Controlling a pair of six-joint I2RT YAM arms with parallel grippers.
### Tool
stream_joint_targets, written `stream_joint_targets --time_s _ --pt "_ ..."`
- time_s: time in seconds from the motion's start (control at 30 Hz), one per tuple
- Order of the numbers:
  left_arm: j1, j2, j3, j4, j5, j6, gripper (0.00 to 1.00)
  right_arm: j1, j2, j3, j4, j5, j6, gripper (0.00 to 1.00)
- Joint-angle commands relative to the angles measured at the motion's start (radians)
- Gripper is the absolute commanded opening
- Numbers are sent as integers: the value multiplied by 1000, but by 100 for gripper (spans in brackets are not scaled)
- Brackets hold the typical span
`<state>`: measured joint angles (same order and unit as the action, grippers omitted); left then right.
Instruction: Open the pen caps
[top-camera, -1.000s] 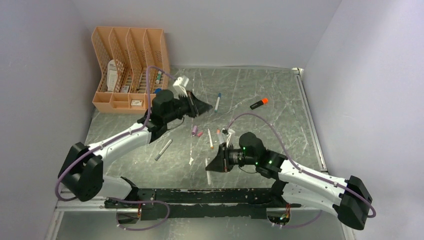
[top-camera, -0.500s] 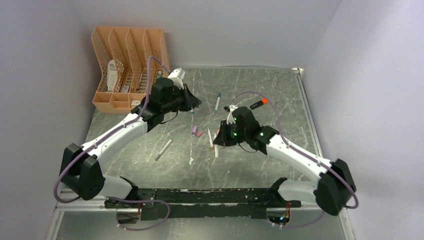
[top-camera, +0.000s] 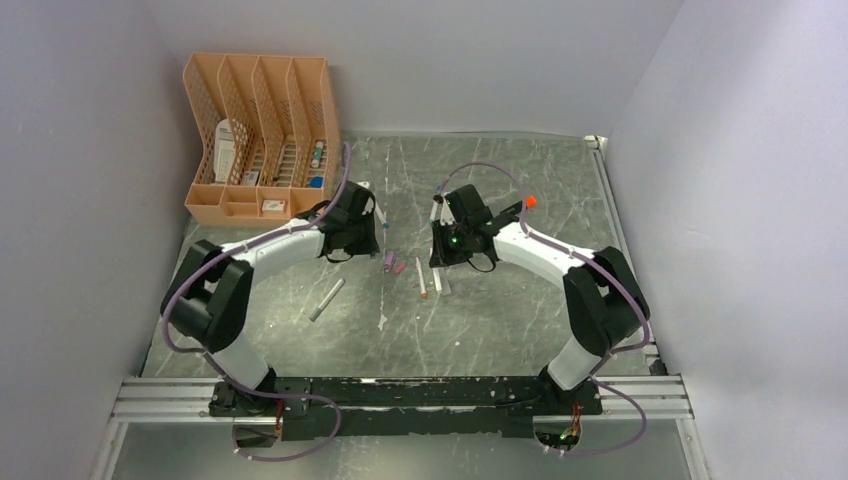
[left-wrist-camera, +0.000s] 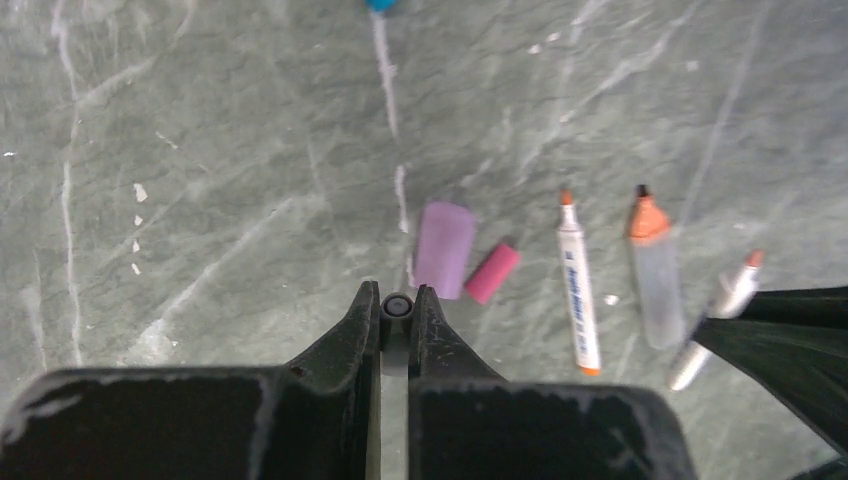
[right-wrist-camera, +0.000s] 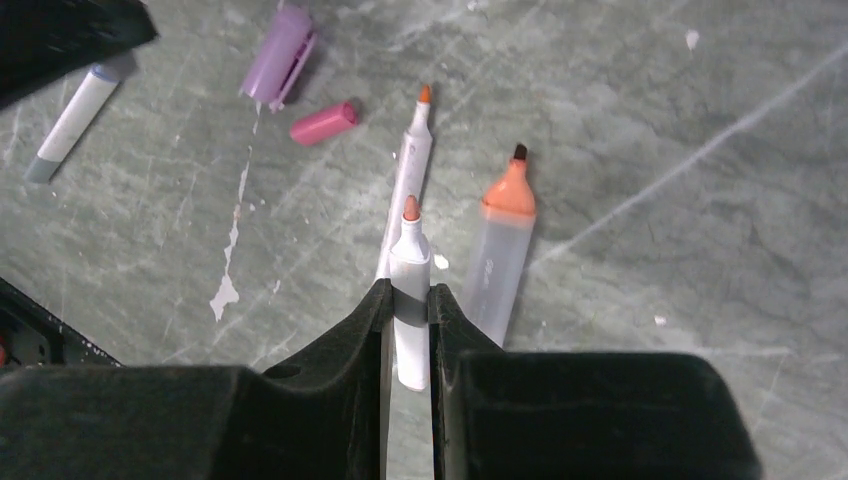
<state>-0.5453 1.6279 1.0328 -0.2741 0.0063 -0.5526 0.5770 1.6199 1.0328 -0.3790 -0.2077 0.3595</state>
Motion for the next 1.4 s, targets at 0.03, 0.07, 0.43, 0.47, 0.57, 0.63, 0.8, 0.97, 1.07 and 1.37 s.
stream_joint_targets --time_s 0.03,0.07,0.43,0.47,0.57,0.63,0.8,0.97,1.07,1.37 --pt "5 66 38 -16 -70 32 9 -3 66 55 46 -73 -24 0" --pt "5 80 41 -16 -72 33 10 -3 78 57 50 -80 -23 0" --pt "5 159 66 -15 -93 32 19 -9 151 52 84 -60 -10 6" --pt "5 164 68 -17 -94 33 21 -10 158 55 86 -61 -11 8" --pt "5 169 69 -22 -94 35 28 -14 175 69 86 -60 -12 15" --pt "5 165 66 -24 -91 34 32 -19 180 73 86 -59 -11 19" --pt "6 151 74 -40 -87 33 41 -27 187 75 88 -70 -14 28" --pt "5 106 83 -80 -96 21 47 -29 166 71 83 -78 -17 33" --pt "6 48 86 -131 -107 -14 48 -30 129 64 70 -75 -16 34" --pt "6 -156 49 -286 -124 -314 55 -29 -1 54 21 -89 -24 50"
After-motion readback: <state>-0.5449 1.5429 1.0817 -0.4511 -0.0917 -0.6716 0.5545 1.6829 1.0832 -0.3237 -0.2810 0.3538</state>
